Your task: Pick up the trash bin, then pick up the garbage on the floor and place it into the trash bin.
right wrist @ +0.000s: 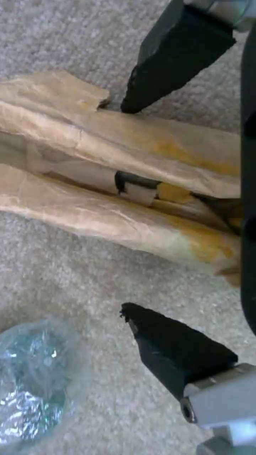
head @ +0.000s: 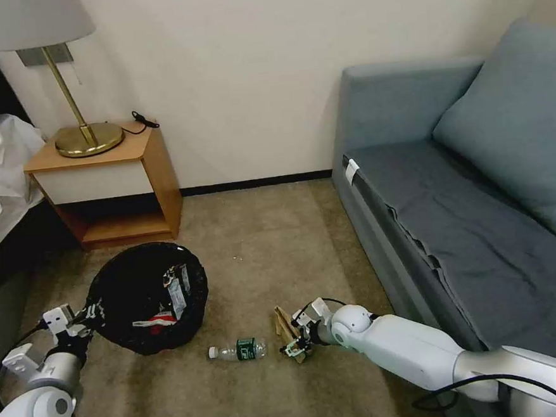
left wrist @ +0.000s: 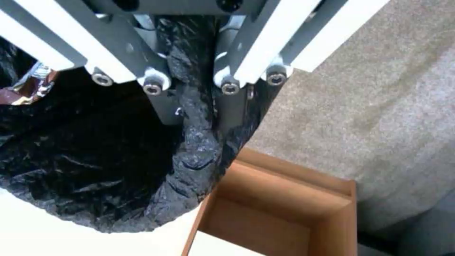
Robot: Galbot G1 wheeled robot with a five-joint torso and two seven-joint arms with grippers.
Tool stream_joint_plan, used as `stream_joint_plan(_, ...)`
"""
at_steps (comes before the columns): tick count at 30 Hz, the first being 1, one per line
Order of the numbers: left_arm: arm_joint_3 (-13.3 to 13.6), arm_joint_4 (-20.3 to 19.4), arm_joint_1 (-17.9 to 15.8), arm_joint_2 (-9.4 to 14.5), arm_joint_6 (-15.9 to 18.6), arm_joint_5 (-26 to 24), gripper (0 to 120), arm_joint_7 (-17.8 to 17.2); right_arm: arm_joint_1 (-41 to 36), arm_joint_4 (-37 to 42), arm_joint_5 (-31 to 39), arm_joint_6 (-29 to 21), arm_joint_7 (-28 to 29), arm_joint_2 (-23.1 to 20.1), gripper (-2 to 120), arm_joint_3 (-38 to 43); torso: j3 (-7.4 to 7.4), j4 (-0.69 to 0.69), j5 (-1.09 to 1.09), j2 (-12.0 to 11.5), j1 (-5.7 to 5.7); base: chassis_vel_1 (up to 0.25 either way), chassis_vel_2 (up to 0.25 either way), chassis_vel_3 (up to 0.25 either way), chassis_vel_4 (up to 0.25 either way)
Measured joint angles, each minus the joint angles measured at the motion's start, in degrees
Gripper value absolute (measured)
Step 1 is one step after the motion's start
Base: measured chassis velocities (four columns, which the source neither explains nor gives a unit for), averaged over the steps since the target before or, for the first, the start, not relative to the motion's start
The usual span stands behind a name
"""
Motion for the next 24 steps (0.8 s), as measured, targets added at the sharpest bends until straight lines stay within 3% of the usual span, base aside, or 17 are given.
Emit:
stream_joint_plan(9, -0.24, 0.27, 0.07, 0.06, -0.07, -0.05, 5, 0.05, -0.14, -3.22, -2.5, 1.36, -1.27, 1.47, 96, 0.09, 0.0, 0.0, 0.0, 0.0, 0.0, 0.0, 0.0, 0.0, 0.0)
stream_joint_plan(24, 0.1, 0.26, -0.12, -0.14, -0.12, -0.07, 5, 0.07, -0.4, -3.31, -4.31, 2.12, -1.53, 0.06, 46, 0.56, -0.01, 0.0, 0.01, 0.01, 0.0, 0.0, 0.0, 0.0, 0.0)
